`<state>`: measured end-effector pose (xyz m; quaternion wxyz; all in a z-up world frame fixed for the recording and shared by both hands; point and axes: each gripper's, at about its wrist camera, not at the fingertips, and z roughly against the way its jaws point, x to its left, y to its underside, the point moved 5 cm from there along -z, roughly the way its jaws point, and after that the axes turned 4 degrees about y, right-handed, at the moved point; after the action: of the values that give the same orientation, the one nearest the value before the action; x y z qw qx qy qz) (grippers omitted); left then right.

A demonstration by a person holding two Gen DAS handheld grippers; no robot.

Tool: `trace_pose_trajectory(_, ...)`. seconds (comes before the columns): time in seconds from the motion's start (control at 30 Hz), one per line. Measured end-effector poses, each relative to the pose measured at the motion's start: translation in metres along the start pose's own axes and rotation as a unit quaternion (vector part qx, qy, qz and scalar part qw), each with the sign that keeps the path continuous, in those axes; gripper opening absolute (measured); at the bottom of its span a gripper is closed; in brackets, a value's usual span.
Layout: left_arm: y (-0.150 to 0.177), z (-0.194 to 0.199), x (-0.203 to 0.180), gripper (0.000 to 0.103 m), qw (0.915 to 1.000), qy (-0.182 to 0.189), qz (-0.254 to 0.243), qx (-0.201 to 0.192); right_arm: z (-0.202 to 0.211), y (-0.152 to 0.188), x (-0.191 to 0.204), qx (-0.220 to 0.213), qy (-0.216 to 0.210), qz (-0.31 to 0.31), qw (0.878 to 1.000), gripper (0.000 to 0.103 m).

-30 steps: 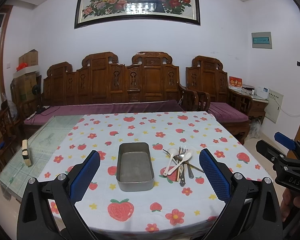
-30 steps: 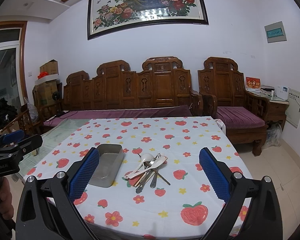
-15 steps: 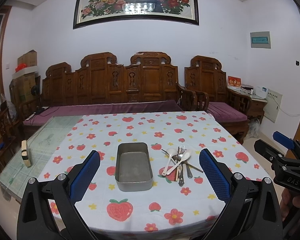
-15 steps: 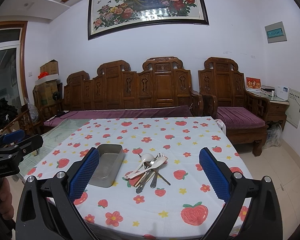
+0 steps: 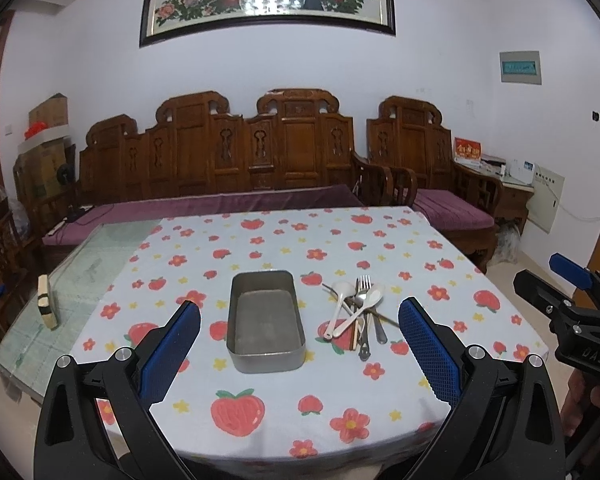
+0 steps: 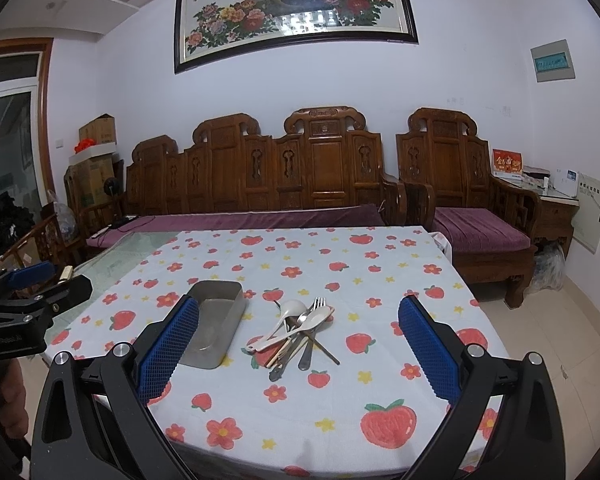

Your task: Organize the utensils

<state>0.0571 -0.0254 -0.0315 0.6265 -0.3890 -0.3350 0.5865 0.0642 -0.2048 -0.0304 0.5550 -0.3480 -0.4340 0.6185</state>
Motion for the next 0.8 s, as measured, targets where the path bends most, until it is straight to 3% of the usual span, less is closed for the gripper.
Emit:
trace_pose_trajectory(0.57, 0.037, -0.063, 0.001, 0.096, 0.9958, 0.019, -0.020, 0.087, -0.049, 0.031, -0.013, 0.033, -0.002, 0.005, 0.999, 0.100)
trace_pose_trajectory(0.8, 0.047, -0.090, -0.001, 0.096, 0.9924, 0.051, -0.026, 0.109, -0.075, 0.045, -0.020, 0.050, -0.008, 0.008, 0.999, 0.100)
